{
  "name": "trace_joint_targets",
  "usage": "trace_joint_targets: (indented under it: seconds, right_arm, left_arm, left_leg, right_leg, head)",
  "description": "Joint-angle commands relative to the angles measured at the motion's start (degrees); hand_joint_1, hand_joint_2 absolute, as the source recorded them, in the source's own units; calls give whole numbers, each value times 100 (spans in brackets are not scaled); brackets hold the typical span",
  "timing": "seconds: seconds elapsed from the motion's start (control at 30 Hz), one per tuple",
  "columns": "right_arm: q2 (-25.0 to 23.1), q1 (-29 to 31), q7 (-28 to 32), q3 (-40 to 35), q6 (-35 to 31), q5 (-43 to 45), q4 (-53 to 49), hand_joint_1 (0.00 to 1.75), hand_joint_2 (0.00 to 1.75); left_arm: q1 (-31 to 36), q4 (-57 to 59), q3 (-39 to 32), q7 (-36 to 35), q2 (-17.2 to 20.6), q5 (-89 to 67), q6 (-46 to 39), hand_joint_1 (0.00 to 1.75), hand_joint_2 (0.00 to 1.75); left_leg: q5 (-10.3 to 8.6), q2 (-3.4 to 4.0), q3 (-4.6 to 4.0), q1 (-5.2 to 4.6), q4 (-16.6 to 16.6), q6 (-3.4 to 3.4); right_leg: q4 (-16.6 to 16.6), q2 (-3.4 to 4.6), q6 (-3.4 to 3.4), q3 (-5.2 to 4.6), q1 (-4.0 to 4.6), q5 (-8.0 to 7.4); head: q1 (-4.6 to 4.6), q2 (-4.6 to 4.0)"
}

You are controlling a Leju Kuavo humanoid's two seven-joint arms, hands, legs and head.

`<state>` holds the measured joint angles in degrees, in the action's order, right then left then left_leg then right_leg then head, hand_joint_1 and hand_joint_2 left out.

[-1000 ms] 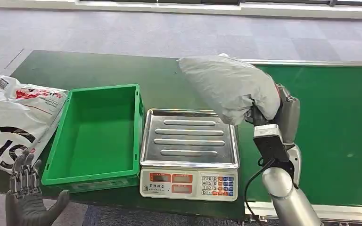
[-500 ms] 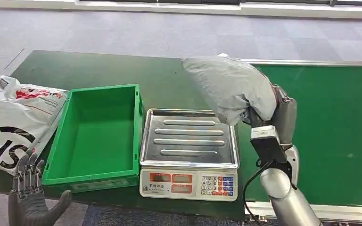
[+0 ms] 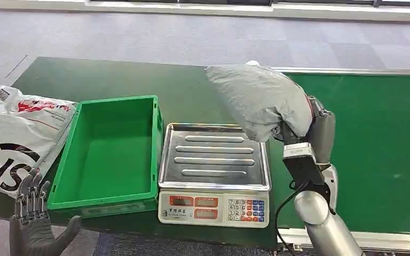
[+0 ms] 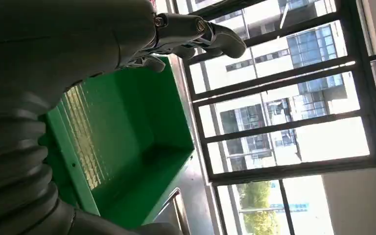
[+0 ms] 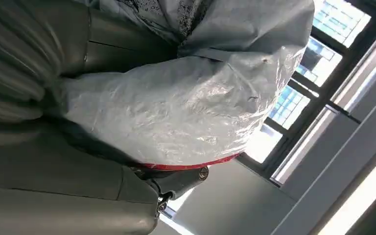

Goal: Moved the parcel from conveyor to table for the left to box.

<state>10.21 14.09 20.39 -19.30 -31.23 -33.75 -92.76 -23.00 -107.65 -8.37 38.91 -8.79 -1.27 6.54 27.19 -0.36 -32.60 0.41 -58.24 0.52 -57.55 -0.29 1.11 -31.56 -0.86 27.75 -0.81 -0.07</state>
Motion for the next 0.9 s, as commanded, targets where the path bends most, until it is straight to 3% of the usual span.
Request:
trace_joint_targets:
  seconds: [0.03,0.17,0.2,0.23,0.27,0.3,0.33,0.43,0.47,0.53,0.9]
  right_arm:
    - [-25,301,3,-211,-14,26,66,175,175]
    - [-25,301,3,-211,-14,26,66,175,175]
    - [834,1076,-1437,-1651,1426,-1272,411,0,175]
    - [494,1185,-1609,-1999,3586,-1425,777,0,175]
    - [286,1321,-1615,-2191,4071,-1510,1139,0,175]
    - [185,1390,-1618,-2271,4004,-1523,1295,0,175]
    - [157,1434,-1619,-2321,3971,-1520,1351,0,175]
    - [231,1419,-1629,-2294,3972,-1499,1214,0,175]
    - [254,1409,-1632,-2287,3976,-1486,1185,0,175]
    - [280,1388,-1645,-2264,4021,-1444,1112,0,175]
    - [189,1455,-1705,-2297,4127,-1456,1149,0,175]
  left_arm:
    - [83,260,147,-15,136,11,-8,0,175]
    - [83,260,147,-15,136,11,-8,0,175]
    - [15,121,100,-23,-3,-122,100,0,175]
    - [-46,-30,41,-66,-128,-206,203,0,175]
    - [-83,-129,31,-103,-181,-247,254,0,175]
    - [-89,-169,19,-124,-204,-266,270,0,175]
    - [-87,-184,-1,-138,-216,-278,286,0,175]
    - [-65,-155,-34,-138,-220,-275,318,0,175]
    - [-60,-144,-46,-138,-223,-275,330,0,175]
    - [-47,-141,-86,-139,-257,-294,360,0,175]
    - [-25,-175,-128,-142,-279,-304,397,0,175]
  left_leg:
    - [-2,10,-2,-2,2,0]
    - [-2,10,0,-3,3,-1]
    - [-5,14,-2,-3,7,-1]
    - [-2,27,-6,-6,-2,-4]
    - [0,45,-6,-6,-3,-3]
    - [4,60,-1,-2,1,0]
    - [7,61,-50,1,3,2]
    - [0,81,-33,6,19,15]
    - [1,62,10,1,12,13]
    - [-20,7,-7,-2,6,6]
    - [-25,14,-14,7,10,10]
  right_leg:
    - [-1,9,-4,-7,-1,-4]
    - [0,10,-4,-6,-2,-4]
    - [2,13,-7,-9,-2,-7]
    - [-5,27,-2,-17,-5,-9]
    - [-7,44,-4,-24,-5,-12]
    - [-5,58,-5,-16,-1,-13]
    - [-7,60,-7,-7,2,-12]
    - [13,77,-19,-17,11,-23]
    - [5,59,-26,-18,9,-18]
    - [-1,4,-17,-17,2,-16]
    - [6,13,-21,-21,8,-26]
  head:
    - [0,0]
    - [0,0]
    - [0,0]
    - [0,0]
    - [0,0]
    - [0,0]
    - [-2,0]
    - [-2,0]
    - [0,0]
    - [0,0]
    - [0,0]
